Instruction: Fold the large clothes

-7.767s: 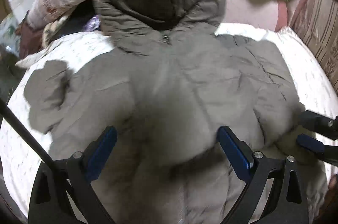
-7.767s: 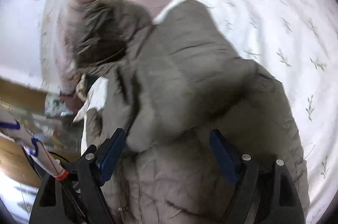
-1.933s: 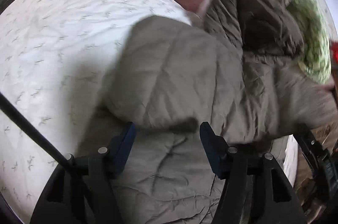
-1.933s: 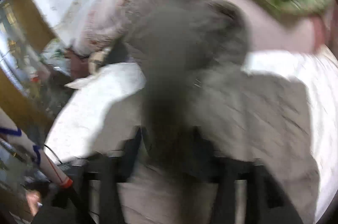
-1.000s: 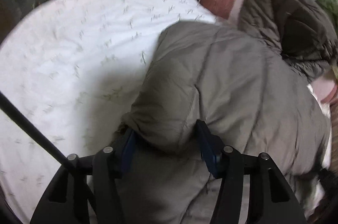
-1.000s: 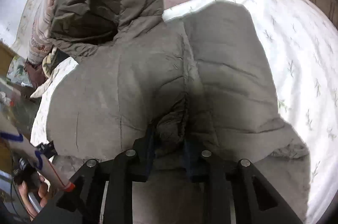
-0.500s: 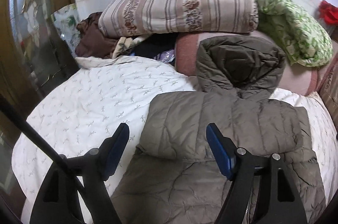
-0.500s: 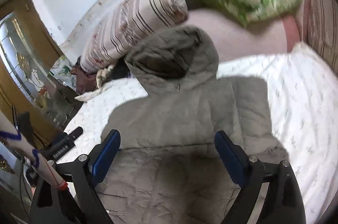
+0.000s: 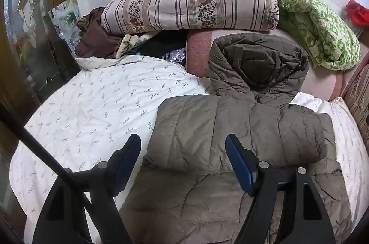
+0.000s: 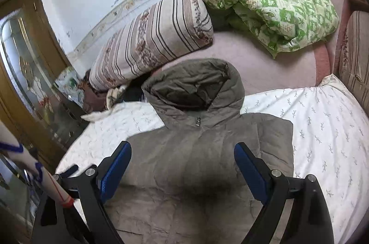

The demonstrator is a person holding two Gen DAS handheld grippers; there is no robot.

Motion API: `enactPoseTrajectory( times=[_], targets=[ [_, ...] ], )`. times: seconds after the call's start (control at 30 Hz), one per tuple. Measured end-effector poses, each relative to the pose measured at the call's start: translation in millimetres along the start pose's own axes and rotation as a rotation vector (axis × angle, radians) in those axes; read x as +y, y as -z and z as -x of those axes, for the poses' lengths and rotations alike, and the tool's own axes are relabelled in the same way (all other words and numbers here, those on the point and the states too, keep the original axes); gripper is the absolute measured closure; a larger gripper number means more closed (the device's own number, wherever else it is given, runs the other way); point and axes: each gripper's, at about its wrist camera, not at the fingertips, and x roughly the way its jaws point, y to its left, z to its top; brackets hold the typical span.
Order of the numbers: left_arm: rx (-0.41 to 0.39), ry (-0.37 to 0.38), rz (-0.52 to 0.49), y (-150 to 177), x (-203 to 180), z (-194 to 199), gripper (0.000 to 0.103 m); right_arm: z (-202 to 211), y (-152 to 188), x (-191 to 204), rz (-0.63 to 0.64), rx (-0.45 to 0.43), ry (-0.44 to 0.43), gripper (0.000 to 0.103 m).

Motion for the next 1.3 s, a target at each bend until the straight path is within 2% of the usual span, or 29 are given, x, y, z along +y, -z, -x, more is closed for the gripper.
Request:
enactPoseTrajectory(
  times=[0.1,0.2,0.3,0.33,0.4,0.53,0.6,0.73,0.83,0.87,0.93,0.97,1.0,1.03,1.07,1.17,1.23,1.3],
  targets=[
    [0.008,0.000,0.000,-0.1,-2.2,-5.0,0.028,-11.2,9.6,-10.0,0.000,0.044,-0.001,0.009],
    [0.029,0.014,-0.008,-7.1,-2.5,-11.2,0.028,-11.8,4.4,-19.5,-0.027,0.051,-0.015,0.009],
    [0.039,0.053,0.002,-38.1,1.2,-24.4,0.028,-14.0,-17.8,-26.9,-0.045,0.057,-0.037,0.009],
    [0.031,0.045,-0.002,-48.5,1.0,-30.6,0.028,-17.3,-27.4,-28.6,-0.038,0.060,-0.045,0.009],
    [0.025,0.030,-0.021,-71.9,-2.8,-50.9,0.026,-31.9,-51.1,-35.0,-0.039,0.082,-0.051,0.009],
    [0.127,0.094,-0.025,-119.3,-11.0,-126.9,0.026,-87.2,-92.4,-69.2,-0.145,0.163,-0.091,0.009],
    [0.149,0.121,-0.038,-134.5,-15.4,-154.2,0.026,-116.3,-111.4,-86.4,-0.176,0.167,-0.057,0.009],
    [0.137,0.113,-0.053,-165.1,-24.1,-208.7,0.026,-175.8,-135.1,-108.1,-0.165,0.197,-0.036,0.009],
    [0.147,0.113,-0.035,-183.4,-26.5,-245.3,0.026,-214.8,-140.7,-119.4,-0.146,0.208,-0.052,0.020],
    [0.143,0.126,-0.021,-187.0,-26.2,-251.3,0.026,-220.6,-141.3,-120.9,-0.141,0.205,-0.045,0.025],
    [0.162,0.149,0.005,-193.8,-29.6,-270.8,0.028,-235.5,-140.8,-128.3,-0.147,0.211,-0.070,0.044],
    [0.189,0.170,0.028,-194.8,-31.8,-280.1,0.044,-240.4,-139.0,-130.9,-0.152,0.227,-0.066,0.073],
    [0.206,0.196,0.043,-195.6,-33.3,-286.0,0.073,-243.3,-136.6,-133.6,-0.160,0.242,-0.072,0.082],
    [0.236,0.232,0.055,-194.6,-38.9,-291.5,0.087,-242.2,-135.0,-133.6,-0.154,0.244,-0.087,0.083],
    [0.242,0.240,0.054,-194.6,-42.5,-292.3,0.094,-238.2,-133.0,-132.1,-0.139,0.240,-0.091,0.089],
    [0.183,0.238,0.046,-193.7,-46.1,-272.1,0.098,-217.4,-131.5,-125.7,-0.119,0.224,-0.098,0.094],
    [0.137,0.312,0.108,-195.2,-31.7,-239.2,0.099,-197.3,-128.5,-119.3,-0.090,0.212,-0.079,0.094],
    [0.108,0.348,0.133,-191.3,-20.6,-200.9,0.099,-171.7,-123.1,-114.3,-0.084,0.204,-0.077,0.094]
  ],
)
